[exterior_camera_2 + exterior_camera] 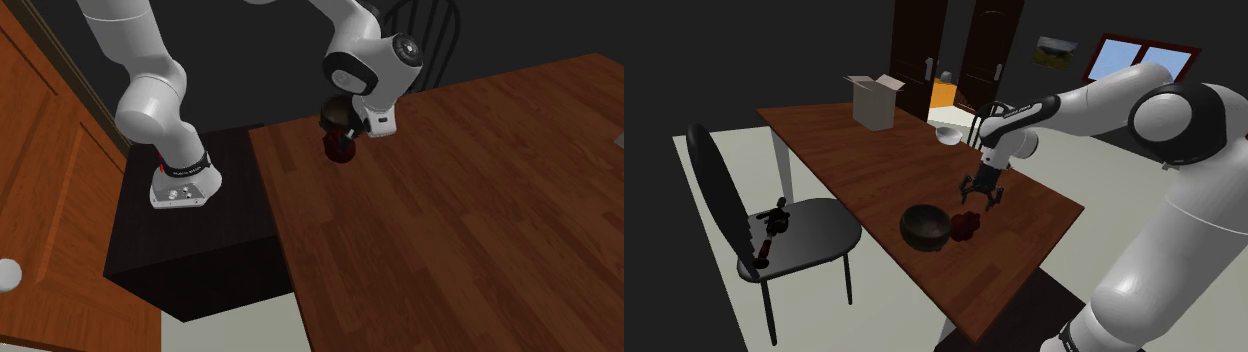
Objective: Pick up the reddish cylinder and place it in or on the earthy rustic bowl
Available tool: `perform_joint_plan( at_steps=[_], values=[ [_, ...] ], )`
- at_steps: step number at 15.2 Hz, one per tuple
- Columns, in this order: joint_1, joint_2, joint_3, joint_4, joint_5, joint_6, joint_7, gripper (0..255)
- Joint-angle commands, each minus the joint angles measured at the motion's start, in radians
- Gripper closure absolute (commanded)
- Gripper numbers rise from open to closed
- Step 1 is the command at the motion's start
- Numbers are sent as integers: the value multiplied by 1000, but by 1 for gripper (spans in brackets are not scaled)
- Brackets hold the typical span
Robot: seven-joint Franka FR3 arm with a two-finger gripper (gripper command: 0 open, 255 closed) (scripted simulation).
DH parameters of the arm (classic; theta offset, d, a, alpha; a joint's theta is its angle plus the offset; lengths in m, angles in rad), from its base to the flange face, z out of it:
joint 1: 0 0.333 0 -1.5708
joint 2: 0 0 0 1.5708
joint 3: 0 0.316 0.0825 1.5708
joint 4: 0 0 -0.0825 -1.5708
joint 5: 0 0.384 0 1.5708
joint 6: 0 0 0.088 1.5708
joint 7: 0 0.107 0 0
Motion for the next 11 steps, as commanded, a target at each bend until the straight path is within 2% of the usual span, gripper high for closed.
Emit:
perform_joint_plan(
  at_steps=[1, 5, 11],
  values=[
    [-2, 7, 1, -20, 24, 24, -31, 0],
    [7, 32, 12, -54, 46, 83, -43, 0],
    [7, 32, 12, -54, 46, 83, -43, 0]
  ],
)
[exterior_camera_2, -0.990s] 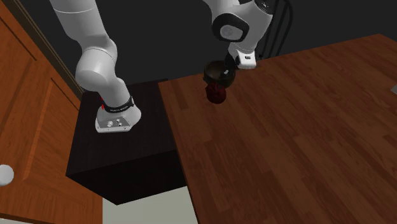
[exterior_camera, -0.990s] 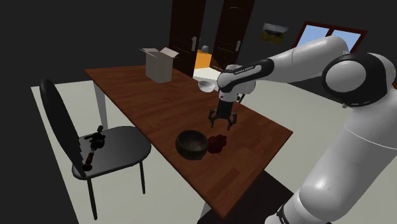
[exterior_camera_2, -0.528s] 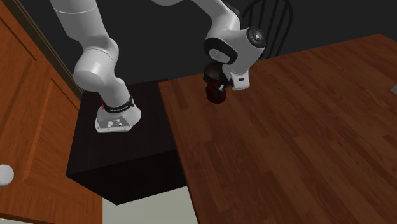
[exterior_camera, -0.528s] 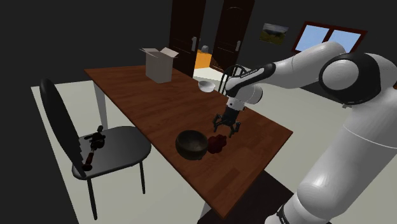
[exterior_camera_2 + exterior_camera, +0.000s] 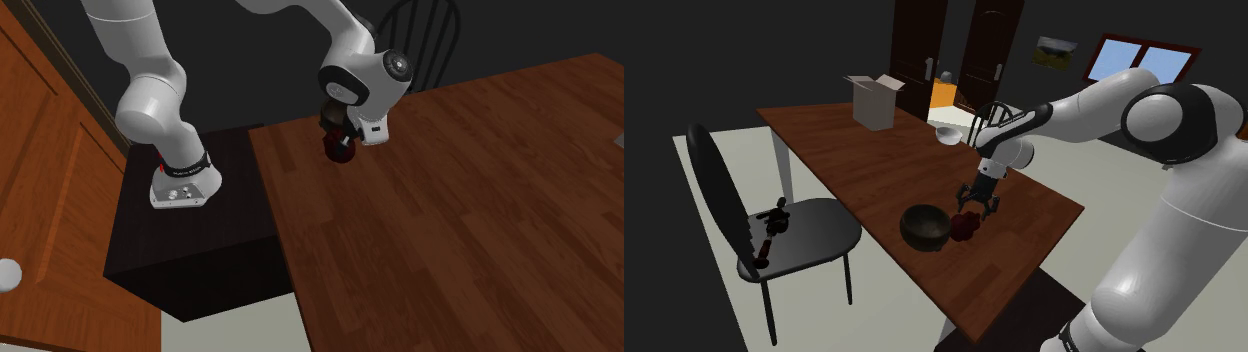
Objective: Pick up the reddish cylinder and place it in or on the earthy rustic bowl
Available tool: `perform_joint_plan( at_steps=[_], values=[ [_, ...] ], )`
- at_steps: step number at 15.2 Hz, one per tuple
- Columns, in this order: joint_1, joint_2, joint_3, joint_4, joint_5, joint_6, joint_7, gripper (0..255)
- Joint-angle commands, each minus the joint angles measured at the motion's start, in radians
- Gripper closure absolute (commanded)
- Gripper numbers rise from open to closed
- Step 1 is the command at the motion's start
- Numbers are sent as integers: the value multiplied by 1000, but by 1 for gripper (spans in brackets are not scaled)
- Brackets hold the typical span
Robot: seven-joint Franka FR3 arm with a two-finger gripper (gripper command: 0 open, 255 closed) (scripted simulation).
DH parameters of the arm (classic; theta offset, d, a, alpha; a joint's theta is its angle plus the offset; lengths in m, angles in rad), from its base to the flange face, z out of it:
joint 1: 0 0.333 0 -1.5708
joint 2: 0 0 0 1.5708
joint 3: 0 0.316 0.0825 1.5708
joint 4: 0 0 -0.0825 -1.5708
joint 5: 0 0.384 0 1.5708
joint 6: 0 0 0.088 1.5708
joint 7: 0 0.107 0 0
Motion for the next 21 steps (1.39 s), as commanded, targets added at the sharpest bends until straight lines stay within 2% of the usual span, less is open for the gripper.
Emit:
perform_joint_plan(
  at_steps=[1, 2, 3, 12, 21],
  values=[
    [0, 0, 0, 0, 0, 0, 0, 0],
    [0, 0, 0, 0, 0, 0, 0, 0],
    [0, 0, 0, 0, 0, 0, 0, 255],
    [0, 0, 0, 0, 0, 0, 0, 255],
    [-2, -81, -6, 33, -35, -105, 49, 255]
  ],
)
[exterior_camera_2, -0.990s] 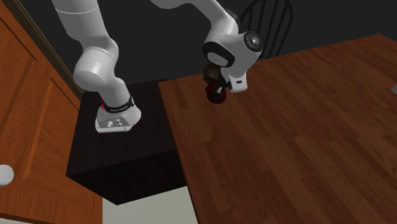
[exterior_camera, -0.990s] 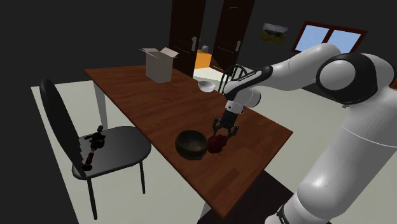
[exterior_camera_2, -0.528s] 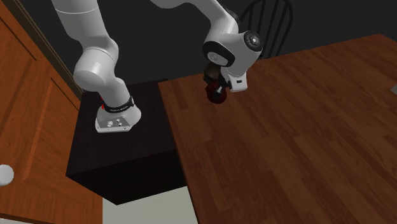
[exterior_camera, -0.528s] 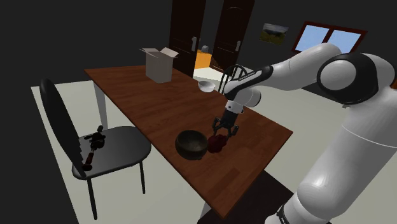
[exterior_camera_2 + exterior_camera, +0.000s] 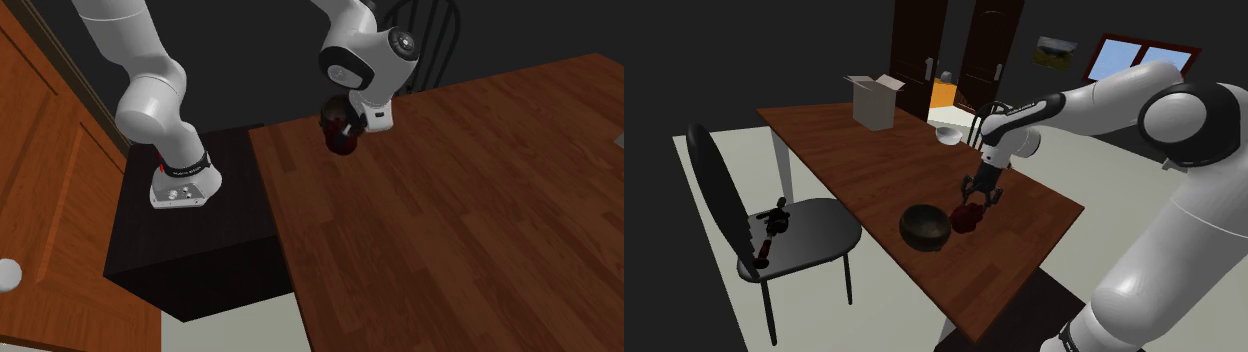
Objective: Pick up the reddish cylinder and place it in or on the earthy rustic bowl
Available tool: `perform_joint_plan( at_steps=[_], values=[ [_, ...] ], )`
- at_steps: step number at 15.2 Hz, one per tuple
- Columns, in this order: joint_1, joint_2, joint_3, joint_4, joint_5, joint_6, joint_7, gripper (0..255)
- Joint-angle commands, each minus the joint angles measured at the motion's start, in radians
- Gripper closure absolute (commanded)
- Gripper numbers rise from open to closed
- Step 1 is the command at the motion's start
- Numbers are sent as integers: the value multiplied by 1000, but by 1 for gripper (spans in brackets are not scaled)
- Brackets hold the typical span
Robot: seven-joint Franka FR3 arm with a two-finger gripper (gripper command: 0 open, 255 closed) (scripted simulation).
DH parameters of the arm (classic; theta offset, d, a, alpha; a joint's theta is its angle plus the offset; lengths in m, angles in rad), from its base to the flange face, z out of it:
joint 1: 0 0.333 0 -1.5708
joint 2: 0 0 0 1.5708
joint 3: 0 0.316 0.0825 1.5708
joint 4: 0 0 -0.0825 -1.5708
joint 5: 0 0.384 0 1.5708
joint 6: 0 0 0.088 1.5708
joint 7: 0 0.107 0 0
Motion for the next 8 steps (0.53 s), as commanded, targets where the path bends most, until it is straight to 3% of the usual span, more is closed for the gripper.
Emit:
perform_joint_plan(
  at_steps=[1, 8],
  values=[
    [0, -19, 0, 7, -7, -24, 11, 255],
    [-2, -70, -3, 47, -27, -108, 45, 255]
  ],
)
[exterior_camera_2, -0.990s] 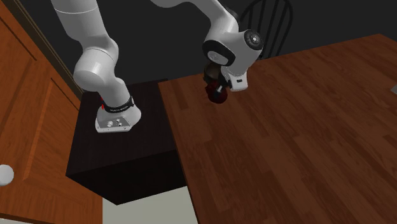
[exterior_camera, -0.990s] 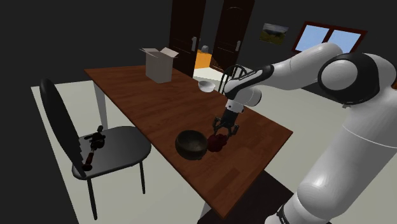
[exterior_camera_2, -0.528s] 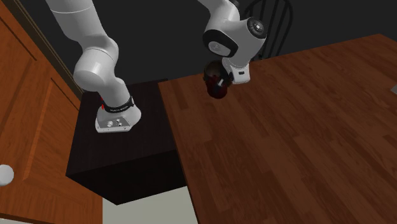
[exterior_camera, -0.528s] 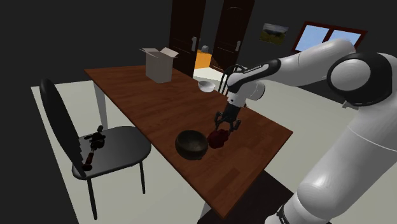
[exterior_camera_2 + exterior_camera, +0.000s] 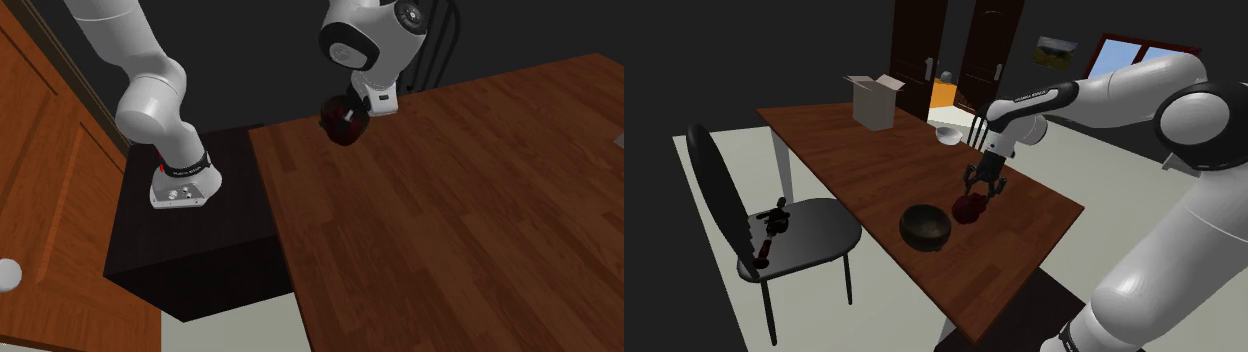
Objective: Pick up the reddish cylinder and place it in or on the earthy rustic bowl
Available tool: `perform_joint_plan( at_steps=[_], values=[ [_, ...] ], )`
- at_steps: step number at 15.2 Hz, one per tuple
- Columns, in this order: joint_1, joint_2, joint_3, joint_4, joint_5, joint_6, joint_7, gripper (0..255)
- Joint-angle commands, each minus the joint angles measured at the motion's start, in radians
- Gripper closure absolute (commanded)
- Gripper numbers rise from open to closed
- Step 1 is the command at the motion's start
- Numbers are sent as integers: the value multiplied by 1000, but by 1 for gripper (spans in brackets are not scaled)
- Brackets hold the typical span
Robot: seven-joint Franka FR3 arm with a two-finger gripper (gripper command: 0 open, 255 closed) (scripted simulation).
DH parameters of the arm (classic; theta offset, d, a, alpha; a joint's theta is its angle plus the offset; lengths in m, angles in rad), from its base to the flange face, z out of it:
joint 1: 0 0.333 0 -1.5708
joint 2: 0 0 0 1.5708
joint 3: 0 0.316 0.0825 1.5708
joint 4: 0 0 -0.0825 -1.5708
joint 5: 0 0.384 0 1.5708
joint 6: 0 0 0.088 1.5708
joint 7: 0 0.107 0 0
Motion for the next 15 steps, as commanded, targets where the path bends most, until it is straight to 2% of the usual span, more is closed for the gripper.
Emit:
perform_joint_plan(
  at_steps=[1, 15],
  values=[
    [-1, -15, -1, 8, -5, -21, 7, 255],
    [-5, -83, -4, 122, -30, -194, 67, 255]
  ],
)
